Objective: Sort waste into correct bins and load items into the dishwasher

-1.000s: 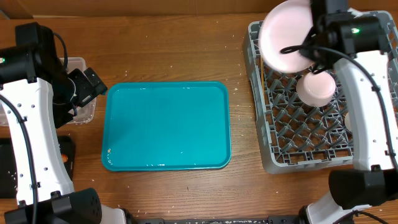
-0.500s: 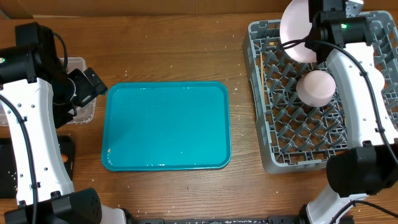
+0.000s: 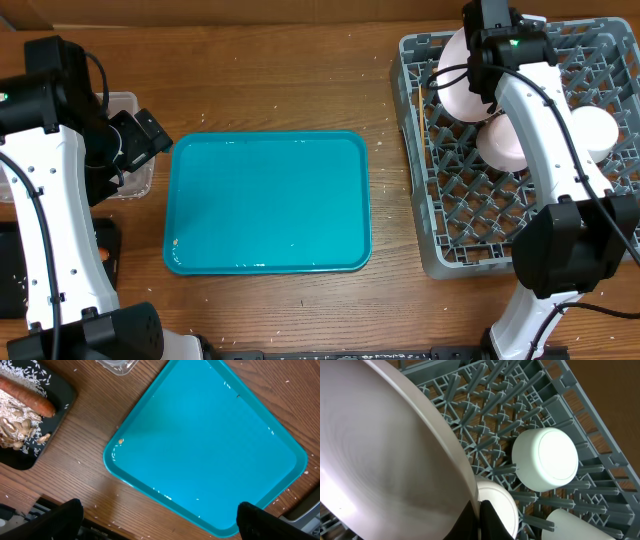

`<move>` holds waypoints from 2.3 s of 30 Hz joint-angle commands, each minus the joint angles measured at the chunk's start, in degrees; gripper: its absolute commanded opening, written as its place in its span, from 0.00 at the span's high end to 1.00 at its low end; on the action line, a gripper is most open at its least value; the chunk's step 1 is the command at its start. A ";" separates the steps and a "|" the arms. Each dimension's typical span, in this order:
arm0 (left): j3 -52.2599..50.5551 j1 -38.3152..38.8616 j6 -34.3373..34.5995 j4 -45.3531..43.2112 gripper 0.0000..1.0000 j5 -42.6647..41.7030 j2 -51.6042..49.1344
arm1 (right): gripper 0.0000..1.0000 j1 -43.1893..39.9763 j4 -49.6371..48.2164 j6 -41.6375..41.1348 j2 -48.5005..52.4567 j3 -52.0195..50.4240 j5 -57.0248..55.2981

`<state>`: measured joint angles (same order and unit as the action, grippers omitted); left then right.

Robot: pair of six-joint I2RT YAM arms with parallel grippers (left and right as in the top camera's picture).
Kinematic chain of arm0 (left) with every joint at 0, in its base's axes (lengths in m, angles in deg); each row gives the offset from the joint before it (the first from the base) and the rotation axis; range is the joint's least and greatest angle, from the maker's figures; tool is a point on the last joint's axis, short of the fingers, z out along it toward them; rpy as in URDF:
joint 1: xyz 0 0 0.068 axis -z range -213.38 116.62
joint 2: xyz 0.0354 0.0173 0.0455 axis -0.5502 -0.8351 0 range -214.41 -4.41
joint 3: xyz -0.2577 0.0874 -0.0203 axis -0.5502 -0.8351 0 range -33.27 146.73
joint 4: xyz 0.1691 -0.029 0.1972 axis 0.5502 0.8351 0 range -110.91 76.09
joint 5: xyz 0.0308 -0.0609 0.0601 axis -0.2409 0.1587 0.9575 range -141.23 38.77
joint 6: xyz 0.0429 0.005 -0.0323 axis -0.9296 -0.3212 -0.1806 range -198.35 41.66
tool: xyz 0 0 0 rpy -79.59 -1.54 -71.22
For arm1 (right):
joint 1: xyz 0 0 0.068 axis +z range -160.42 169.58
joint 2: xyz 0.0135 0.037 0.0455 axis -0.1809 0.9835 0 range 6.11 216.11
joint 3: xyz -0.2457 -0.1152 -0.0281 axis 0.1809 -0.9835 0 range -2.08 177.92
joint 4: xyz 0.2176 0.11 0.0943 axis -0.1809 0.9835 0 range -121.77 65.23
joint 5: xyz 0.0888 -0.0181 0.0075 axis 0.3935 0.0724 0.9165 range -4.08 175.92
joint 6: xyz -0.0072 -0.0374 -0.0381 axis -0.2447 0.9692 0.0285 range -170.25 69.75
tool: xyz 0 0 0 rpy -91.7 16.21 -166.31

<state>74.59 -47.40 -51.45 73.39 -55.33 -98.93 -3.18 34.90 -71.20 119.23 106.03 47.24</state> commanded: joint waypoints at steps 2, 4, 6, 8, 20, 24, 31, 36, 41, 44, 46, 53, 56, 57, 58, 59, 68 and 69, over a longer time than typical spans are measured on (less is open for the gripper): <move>-0.22 -0.20 0.57 -0.07 0.00 0.02 -0.09 | 0.96 2.32 0.52 -0.26 0.26 -0.15 -1.77; -0.22 -0.20 0.57 -0.07 0.00 0.02 -0.09 | 0.94 3.89 1.79 -0.33 0.26 0.02 -1.70; -0.22 -0.20 0.57 -0.07 0.00 0.04 -0.09 | 0.85 4.70 2.91 -1.51 0.24 0.44 -1.49; -0.22 -0.20 0.57 -0.07 0.00 0.02 -0.09 | 0.75 5.46 5.53 -2.01 0.02 2.16 1.25; -0.22 -0.20 0.57 -0.07 0.00 0.02 -0.09 | 0.00 5.77 21.59 -7.87 -15.78 12.81 24.55; -0.22 -0.20 0.55 -0.07 0.00 0.02 -0.09 | 0.00 6.73 28.15 -10.64 -22.67 11.47 26.40; -0.22 -0.20 0.57 -0.07 0.00 0.02 -0.09 | 0.02 15.54 26.29 -18.05 -42.64 -8.83 22.10; -0.22 -0.20 0.57 -0.07 0.00 0.02 -0.09 | 0.00 18.73 15.10 -26.23 -58.88 -30.49 20.90; -0.22 -0.20 0.57 -0.07 0.00 0.02 -0.09 | 0.00 18.73 14.23 -30.32 -63.41 -39.89 20.98; -0.22 -0.20 0.55 -0.07 0.00 0.02 -0.09 | 0.00 18.73 14.64 -30.29 -62.45 -40.57 20.94; -0.22 -0.20 0.57 -0.07 0.00 0.02 -0.09 | 0.00 18.73 14.62 -30.27 -61.55 -40.57 20.96; -0.22 -0.20 0.57 -0.07 0.00 0.02 -0.09 | 0.00 18.73 14.62 -30.29 -58.38 -40.57 20.94; -0.22 -0.20 0.55 -0.07 0.00 0.02 -0.09 | 0.00 18.73 14.62 -30.27 -56.98 -40.57 20.94; -0.22 -0.20 0.57 -0.07 0.00 0.04 -0.09 | 0.00 18.73 14.71 -30.05 -56.61 -40.57 20.96; -0.22 -0.20 0.55 -0.07 0.00 0.02 -0.09 | 0.00 18.73 14.95 -29.99 -56.04 -40.57 20.70; -0.22 -0.20 0.57 -0.07 0.00 0.02 -0.09 | 0.00 18.73 14.97 -29.51 -55.56 -40.57 20.59; -0.22 -0.20 0.57 -0.07 0.00 0.04 -0.09 | 0.00 10.73 -9.42 -14.93 -70.27 -54.31 31.08; -0.22 -0.20 0.57 -0.07 0.00 0.02 -0.09 | 0.00 8.74 -13.94 -13.11 -73.46 -58.31 33.92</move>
<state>74.48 -47.40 -51.45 73.35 -55.33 -98.93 9.76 27.08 -93.27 53.31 55.68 73.10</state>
